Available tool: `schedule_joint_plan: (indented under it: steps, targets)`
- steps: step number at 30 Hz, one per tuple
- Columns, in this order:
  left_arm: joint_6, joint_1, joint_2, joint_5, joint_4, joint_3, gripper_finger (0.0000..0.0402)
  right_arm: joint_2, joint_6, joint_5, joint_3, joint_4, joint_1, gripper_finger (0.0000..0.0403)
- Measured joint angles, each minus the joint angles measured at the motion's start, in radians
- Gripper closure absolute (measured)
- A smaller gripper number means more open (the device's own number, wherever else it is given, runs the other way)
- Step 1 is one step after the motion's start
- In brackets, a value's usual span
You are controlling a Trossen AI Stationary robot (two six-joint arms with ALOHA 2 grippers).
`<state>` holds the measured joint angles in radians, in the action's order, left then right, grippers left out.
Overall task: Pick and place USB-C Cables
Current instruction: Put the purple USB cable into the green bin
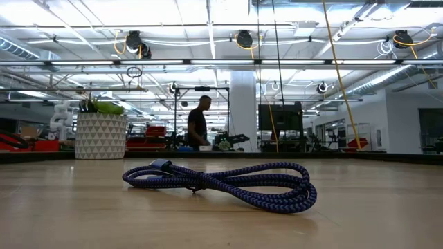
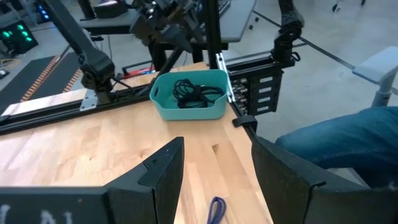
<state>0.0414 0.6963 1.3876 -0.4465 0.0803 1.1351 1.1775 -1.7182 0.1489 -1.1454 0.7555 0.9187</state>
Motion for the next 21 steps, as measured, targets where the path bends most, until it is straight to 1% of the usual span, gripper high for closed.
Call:
schedule_joint_plan:
  steps: [6,12,17,21]
  targets:
    - [0.035,-0.025,0.000,-0.001,-0.005,0.000,0.0211,0.052,0.164,-0.103,-0.074,0.013,-0.047,0.0227]
    - [0.048,-0.037,0.000,-0.001,-0.005,0.000,0.0211,0.112,0.341,-0.201,-0.202,0.098,-0.087,0.0227]
    - [0.049,-0.037,0.000,-0.001,-0.003,0.000,0.0211,0.156,0.508,-0.364,-0.293,0.157,-0.102,0.0228]
    - [0.049,-0.037,0.000,-0.001,-0.003,0.000,0.0211,0.173,0.626,-0.476,-0.302,0.157,-0.109,0.0238]
